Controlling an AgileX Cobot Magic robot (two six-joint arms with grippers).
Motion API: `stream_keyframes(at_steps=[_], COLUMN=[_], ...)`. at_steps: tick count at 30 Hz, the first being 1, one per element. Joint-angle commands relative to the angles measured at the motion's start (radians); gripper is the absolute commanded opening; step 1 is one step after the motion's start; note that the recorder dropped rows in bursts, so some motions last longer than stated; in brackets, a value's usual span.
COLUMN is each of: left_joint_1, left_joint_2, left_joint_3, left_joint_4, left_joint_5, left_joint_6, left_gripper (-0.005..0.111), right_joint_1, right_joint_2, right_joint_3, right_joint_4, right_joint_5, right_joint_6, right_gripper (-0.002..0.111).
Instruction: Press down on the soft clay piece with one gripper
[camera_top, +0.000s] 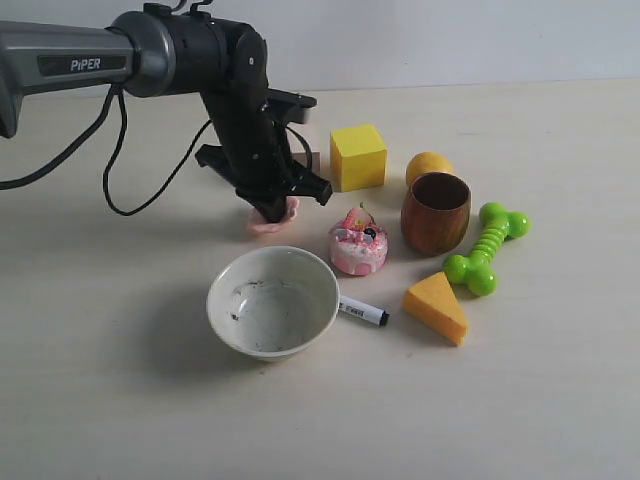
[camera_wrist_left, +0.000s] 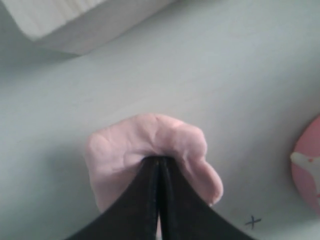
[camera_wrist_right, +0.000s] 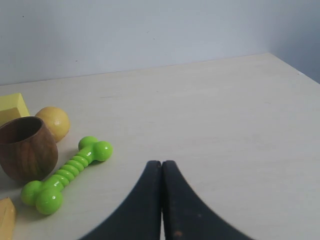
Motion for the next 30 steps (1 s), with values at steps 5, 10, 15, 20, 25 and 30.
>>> stream_keyframes(at_steps=[5,10,15,20,25,30], left_joint_1=[0.003,0.003,0.003,0.003,0.003,0.003], left_joint_2=[-0.013,-0.013,-0.011,-0.009,-0.009,-0.007], left_joint_3=[0.003,0.003,0.003,0.003,0.003,0.003], left_joint_4=[-0.055,-0.059,-0.063,-0.081,-0.094,-0.094], left_joint_5=[-0.039,-0.039,-0.036,-0.032,-0.03,-0.018], left_joint_6=[0.036,0.036,0.034,0.034,0.034,0.034], left_gripper=[0.0,0.018,0.031,0.03,0.01,0.0], right_joint_1=[0.001,0.001,0.001,0.001,0.001,0.001], right_joint_2=[-0.007,-0.007,-0.007,-0.007,-0.007,-0.007], right_joint_3=[0.005,0.005,0.005,0.005,0.005,0.005], right_joint_4=[-0.004,-0.004,-0.004,-0.004,-0.004,-0.004], right_joint_5=[-0.009,-0.009,-0.009,-0.009,-0.009,-0.009], right_joint_6=[0.0,0.0,0.0,0.0,0.0,0.0], right_gripper=[0.0,0.0,0.0,0.0,0.0,0.0])
